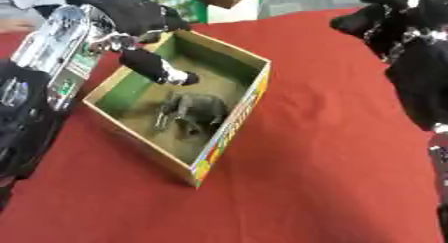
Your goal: Pick up objects on the table and place them in the box.
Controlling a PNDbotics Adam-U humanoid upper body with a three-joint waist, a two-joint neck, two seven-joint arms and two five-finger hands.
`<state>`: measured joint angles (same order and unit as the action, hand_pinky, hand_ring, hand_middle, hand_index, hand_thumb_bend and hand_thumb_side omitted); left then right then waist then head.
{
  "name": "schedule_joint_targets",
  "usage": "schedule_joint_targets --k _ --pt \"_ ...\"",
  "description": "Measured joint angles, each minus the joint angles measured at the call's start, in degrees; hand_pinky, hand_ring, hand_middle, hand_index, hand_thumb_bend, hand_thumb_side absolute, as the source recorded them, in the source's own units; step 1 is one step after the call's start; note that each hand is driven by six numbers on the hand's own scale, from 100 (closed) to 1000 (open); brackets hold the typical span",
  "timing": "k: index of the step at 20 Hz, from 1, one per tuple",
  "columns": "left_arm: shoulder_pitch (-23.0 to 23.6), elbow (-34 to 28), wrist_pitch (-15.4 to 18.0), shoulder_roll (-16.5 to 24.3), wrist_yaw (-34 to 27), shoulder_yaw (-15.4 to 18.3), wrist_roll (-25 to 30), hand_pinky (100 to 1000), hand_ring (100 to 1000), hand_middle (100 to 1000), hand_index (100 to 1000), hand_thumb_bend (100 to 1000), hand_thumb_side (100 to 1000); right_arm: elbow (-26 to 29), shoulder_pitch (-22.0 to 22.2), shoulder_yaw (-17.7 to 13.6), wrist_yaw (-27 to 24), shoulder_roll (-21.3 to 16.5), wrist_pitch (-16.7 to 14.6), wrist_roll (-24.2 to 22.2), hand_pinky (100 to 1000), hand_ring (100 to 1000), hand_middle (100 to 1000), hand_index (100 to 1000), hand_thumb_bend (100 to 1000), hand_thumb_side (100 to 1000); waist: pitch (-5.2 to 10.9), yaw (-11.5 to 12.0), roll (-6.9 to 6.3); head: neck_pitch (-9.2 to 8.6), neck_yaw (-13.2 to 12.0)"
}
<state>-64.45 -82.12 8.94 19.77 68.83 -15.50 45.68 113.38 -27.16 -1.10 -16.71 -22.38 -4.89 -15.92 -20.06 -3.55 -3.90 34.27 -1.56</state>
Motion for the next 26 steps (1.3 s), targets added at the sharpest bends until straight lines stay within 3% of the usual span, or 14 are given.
schedule_joint_targets --k 4,5,6,11,17,26 --pt "0.3 -2.9 -1.0 1.7 -2.8 1.2 0.5 632 862 852 994 449 1000 0.0 0.2 -0.3 0.1 0.0 0.1 0.1 894 781 623 854 100 1000 0.01 0.1 -0.06 0.02 0.3" --pt "0.6 -3.5 -1.3 2.5 -3.5 1.6 0.6 634 865 854 996 394 1000 0.0 0.4 -0.3 0.1 0.0 0.1 0.2 894 781 623 854 100 1000 0.01 0.2 -0.18 0.07 0.5" --pt "0.9 -4.2 -1.6 3.5 -4.2 2.0 0.8 635 866 855 998 450 1000 0.0 0.5 -0.4 0.2 0.0 0.1 0.2 894 781 623 853 100 1000 0.01 0.4 -0.28 0.23 0.7" --pt "3.1 -5.4 -3.3 9.1 -6.2 4.5 2.5 636 867 849 1000 432 1000 0.0 0.5 -0.7 0.5 -0.1 -0.1 0.6 892 780 623 852 100 1000 0.27 0.9 -0.28 0.48 1.7" --pt "5.7 -0.8 -6.4 13.6 -6.8 7.1 2.9 634 862 851 1000 395 1000 0.0 0.6 -1.1 0.5 -0.2 -0.5 1.4 889 779 623 850 100 1000 0.34 1.5 0.64 0.5 2.2" --pt "8.1 4.0 -8.9 15.0 -6.6 8.5 1.5 630 858 848 1000 382 1000 0.0 0.5 -1.4 0.5 -0.2 -1.0 2.3 888 779 624 849 100 1000 0.35 1.9 2.04 0.97 1.2"
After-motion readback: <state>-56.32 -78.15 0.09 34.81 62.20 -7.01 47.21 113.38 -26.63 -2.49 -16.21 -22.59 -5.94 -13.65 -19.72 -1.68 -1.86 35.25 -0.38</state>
